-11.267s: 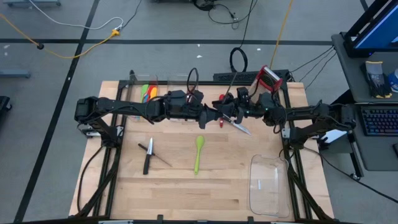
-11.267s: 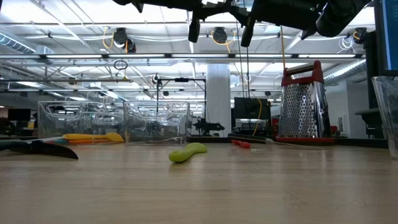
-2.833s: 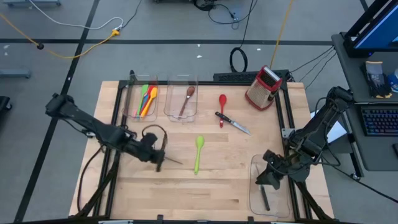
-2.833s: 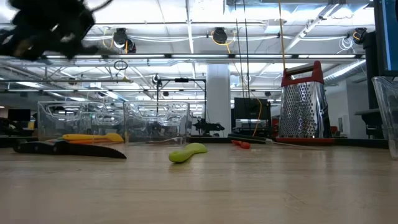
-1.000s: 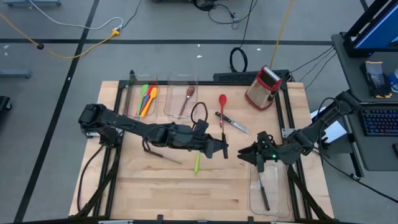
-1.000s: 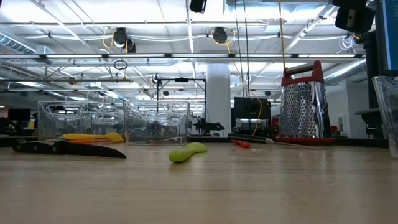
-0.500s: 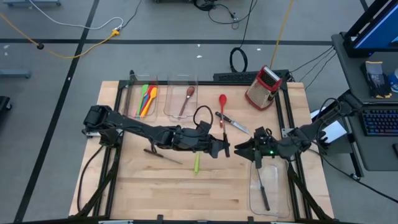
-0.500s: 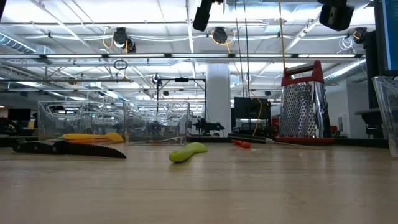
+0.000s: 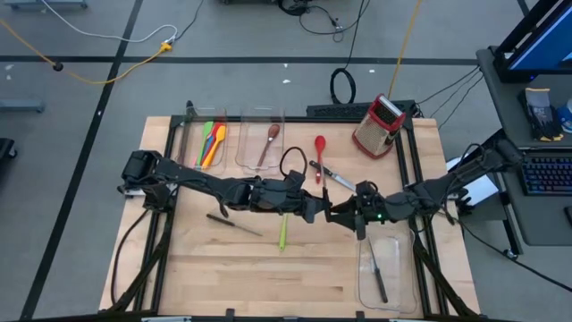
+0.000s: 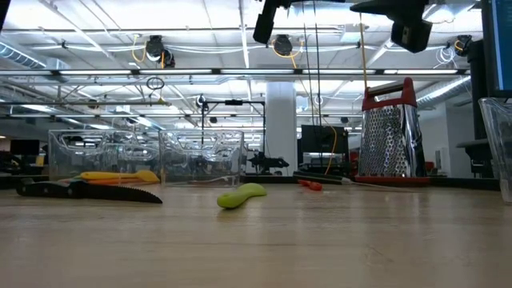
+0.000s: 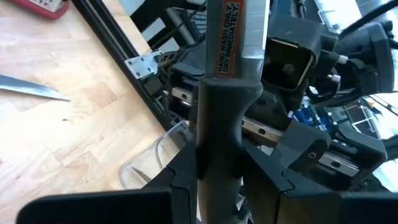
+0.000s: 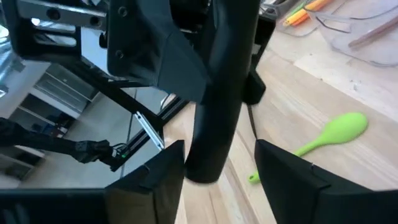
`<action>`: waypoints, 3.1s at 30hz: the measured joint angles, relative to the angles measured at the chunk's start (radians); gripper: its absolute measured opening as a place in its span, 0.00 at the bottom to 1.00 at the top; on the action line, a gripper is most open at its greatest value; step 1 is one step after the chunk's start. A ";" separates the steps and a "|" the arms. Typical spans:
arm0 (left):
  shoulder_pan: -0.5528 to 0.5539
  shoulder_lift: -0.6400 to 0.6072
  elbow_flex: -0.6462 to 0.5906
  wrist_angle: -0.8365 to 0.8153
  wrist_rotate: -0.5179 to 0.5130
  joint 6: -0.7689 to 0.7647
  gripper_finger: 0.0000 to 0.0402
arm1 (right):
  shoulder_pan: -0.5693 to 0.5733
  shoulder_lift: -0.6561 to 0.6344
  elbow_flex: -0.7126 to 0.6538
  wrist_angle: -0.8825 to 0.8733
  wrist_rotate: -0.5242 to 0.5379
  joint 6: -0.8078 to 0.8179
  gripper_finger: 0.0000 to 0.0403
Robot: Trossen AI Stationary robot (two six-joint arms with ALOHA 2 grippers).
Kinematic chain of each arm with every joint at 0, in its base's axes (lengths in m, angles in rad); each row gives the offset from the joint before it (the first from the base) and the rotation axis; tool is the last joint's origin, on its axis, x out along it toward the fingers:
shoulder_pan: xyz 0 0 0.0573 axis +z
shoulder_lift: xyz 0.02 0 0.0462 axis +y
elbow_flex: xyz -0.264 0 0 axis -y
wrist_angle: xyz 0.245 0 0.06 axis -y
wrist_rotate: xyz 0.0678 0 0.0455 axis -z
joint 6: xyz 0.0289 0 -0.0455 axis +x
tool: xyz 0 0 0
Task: Pick & Place Kitchen Items
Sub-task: Put the knife into the bottom transparent bin
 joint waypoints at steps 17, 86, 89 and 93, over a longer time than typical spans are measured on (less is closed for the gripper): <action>0.008 0.000 0.000 -0.031 0.047 0.022 0.21 | -0.105 0.105 0.000 0.116 -0.122 0.037 0.45; 0.026 -0.002 -0.001 -0.456 0.263 0.235 0.96 | 0.427 -0.136 0.000 -0.455 -0.297 0.949 0.21; 0.026 -0.002 -0.001 -0.454 0.259 0.243 0.96 | 0.539 -0.115 0.000 -0.456 -0.229 1.070 0.21; 0.028 -0.002 -0.001 -0.455 0.260 0.254 0.96 | 0.671 -0.084 0.000 -0.455 -0.099 1.228 0.21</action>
